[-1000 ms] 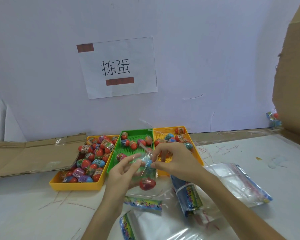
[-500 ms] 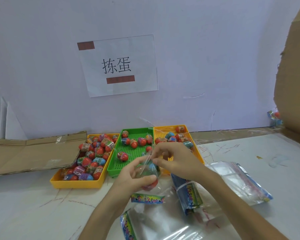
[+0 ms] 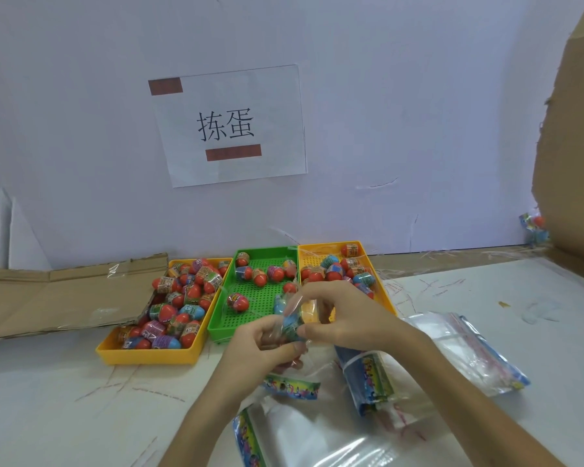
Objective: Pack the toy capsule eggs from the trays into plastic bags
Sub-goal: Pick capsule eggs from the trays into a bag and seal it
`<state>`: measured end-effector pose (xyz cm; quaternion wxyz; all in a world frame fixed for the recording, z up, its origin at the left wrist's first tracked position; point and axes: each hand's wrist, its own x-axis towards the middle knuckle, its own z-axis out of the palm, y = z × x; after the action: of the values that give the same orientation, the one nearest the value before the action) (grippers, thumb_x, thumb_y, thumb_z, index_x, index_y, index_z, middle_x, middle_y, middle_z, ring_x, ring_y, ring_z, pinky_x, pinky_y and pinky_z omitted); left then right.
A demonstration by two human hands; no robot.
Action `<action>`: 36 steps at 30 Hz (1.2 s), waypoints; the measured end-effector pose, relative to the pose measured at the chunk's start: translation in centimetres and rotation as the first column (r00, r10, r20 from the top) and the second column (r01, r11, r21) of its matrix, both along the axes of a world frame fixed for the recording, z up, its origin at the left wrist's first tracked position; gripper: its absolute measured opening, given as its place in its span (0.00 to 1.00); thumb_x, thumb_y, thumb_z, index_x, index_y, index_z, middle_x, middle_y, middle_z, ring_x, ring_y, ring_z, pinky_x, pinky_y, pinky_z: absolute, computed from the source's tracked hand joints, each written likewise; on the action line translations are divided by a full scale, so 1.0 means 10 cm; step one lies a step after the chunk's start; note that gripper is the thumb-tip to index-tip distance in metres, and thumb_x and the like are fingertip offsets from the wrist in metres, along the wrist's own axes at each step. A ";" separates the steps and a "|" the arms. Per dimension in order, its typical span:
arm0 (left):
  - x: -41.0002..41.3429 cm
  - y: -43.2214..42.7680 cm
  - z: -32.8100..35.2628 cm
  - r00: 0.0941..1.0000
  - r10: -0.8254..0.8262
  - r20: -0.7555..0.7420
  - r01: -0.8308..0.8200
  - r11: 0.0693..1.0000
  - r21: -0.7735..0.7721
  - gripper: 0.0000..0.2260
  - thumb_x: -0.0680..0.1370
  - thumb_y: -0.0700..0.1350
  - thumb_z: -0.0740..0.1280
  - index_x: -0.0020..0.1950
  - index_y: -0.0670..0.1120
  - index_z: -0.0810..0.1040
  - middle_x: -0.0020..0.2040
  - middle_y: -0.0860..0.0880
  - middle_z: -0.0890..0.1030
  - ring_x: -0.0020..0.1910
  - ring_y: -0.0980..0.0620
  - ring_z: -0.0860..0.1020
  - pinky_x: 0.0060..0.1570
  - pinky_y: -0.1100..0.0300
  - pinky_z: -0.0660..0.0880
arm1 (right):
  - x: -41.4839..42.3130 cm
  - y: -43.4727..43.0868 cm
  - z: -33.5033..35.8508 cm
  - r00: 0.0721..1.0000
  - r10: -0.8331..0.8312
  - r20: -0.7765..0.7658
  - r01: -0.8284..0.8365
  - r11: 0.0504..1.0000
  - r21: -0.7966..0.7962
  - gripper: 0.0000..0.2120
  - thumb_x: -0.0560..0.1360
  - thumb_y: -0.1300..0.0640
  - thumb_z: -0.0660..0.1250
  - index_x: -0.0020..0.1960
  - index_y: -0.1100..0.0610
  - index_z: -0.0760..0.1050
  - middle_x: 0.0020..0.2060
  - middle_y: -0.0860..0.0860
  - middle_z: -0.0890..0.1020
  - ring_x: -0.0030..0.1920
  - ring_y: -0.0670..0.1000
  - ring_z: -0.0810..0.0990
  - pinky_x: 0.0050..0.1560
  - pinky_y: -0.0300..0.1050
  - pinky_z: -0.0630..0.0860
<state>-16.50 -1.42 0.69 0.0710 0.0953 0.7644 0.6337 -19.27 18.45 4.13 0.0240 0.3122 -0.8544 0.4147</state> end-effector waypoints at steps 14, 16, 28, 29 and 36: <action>-0.01 -0.02 -0.03 0.993 -0.078 0.085 0.084 0.994 -0.073 0.19 0.70 0.42 0.81 0.59 0.51 0.83 0.49 0.50 0.87 0.49 0.53 0.85 0.46 0.66 0.79 | -0.03 0.03 0.01 1.000 -0.030 0.000 0.030 1.000 0.009 0.11 0.76 0.62 0.70 0.51 0.48 0.86 0.44 0.37 0.80 0.44 0.56 0.78 0.46 0.51 0.77; -0.02 -0.02 -0.03 0.998 -0.032 0.051 0.036 0.996 -0.078 0.17 0.70 0.38 0.80 0.56 0.50 0.84 0.46 0.51 0.87 0.45 0.54 0.85 0.43 0.66 0.78 | -0.02 0.03 0.00 1.000 -0.012 0.027 0.012 1.000 0.011 0.11 0.76 0.60 0.71 0.52 0.45 0.85 0.51 0.42 0.81 0.49 0.59 0.79 0.51 0.55 0.77; -0.06 -0.02 -0.08 0.994 0.105 -0.029 -0.105 0.994 -0.006 0.19 0.72 0.40 0.79 0.61 0.51 0.81 0.49 0.48 0.87 0.49 0.48 0.85 0.49 0.58 0.82 | -0.05 0.02 -0.03 0.990 -0.082 -0.111 0.091 0.992 0.084 0.10 0.75 0.58 0.73 0.55 0.50 0.82 0.41 0.47 0.74 0.38 0.39 0.71 0.40 0.31 0.67; -0.05 -0.01 -0.09 0.995 0.099 -0.030 -0.099 0.995 0.000 0.20 0.72 0.40 0.79 0.61 0.50 0.81 0.49 0.48 0.87 0.49 0.48 0.85 0.50 0.58 0.82 | -0.05 0.03 -0.02 0.991 -0.081 -0.110 0.091 0.992 0.087 0.10 0.75 0.59 0.73 0.56 0.50 0.83 0.40 0.48 0.73 0.38 0.40 0.70 0.40 0.31 0.66; -0.05 0.01 -0.10 0.988 0.112 -0.106 -0.116 0.993 -0.034 0.16 0.72 0.38 0.79 0.54 0.54 0.83 0.47 0.54 0.87 0.46 0.55 0.85 0.44 0.63 0.81 | -0.08 0.05 -0.04 0.994 -0.095 -0.055 0.104 0.975 0.194 0.11 0.79 0.51 0.69 0.60 0.47 0.81 0.45 0.45 0.74 0.45 0.40 0.72 0.42 0.33 0.66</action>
<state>-17.04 -1.30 -0.30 -0.0034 0.0828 0.7837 0.6156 -20.05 18.94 3.72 0.0332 0.2793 -0.9050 0.3191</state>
